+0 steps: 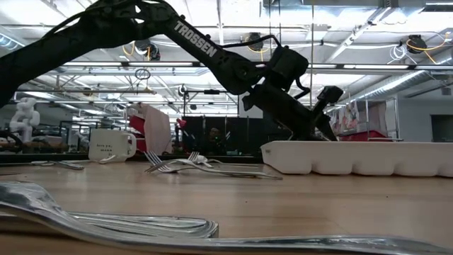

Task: Sort silverware
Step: Put the silver table knife into the silverware tray

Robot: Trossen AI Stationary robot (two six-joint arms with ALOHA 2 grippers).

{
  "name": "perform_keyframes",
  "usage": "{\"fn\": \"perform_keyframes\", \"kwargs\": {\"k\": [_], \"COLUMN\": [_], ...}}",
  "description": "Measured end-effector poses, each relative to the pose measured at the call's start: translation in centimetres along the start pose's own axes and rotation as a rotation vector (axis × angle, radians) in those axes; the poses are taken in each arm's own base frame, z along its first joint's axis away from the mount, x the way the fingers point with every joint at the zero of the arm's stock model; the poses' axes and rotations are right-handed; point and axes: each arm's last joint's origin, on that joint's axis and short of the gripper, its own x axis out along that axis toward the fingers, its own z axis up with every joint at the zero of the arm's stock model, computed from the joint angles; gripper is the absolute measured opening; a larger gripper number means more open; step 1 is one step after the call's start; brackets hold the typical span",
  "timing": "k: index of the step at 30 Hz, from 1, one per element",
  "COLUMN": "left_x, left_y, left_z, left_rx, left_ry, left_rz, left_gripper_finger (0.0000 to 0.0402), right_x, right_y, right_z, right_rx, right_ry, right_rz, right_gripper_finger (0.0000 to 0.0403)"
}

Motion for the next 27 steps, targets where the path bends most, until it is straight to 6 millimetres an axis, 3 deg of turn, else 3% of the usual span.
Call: {"fn": "perform_keyframes", "kwargs": {"k": [12, 27], "left_x": [0.0, -0.1], "left_y": [-0.1, 0.2], "left_z": [0.2, 1.2], "left_rx": [0.007, -0.013], "left_ry": [0.022, 0.089], "left_rz": [-0.023, -0.052], "left_gripper_finger": [0.0096, 0.0203], "right_x": [0.0, 0.0], "right_y": [0.0, 0.0], "right_z": [0.0, 0.3], "right_rx": [-0.002, 0.002], "right_ry": [0.0, -0.03], "right_rz": [0.0, 0.002], "right_gripper_finger": [0.0187, 0.0187]}}
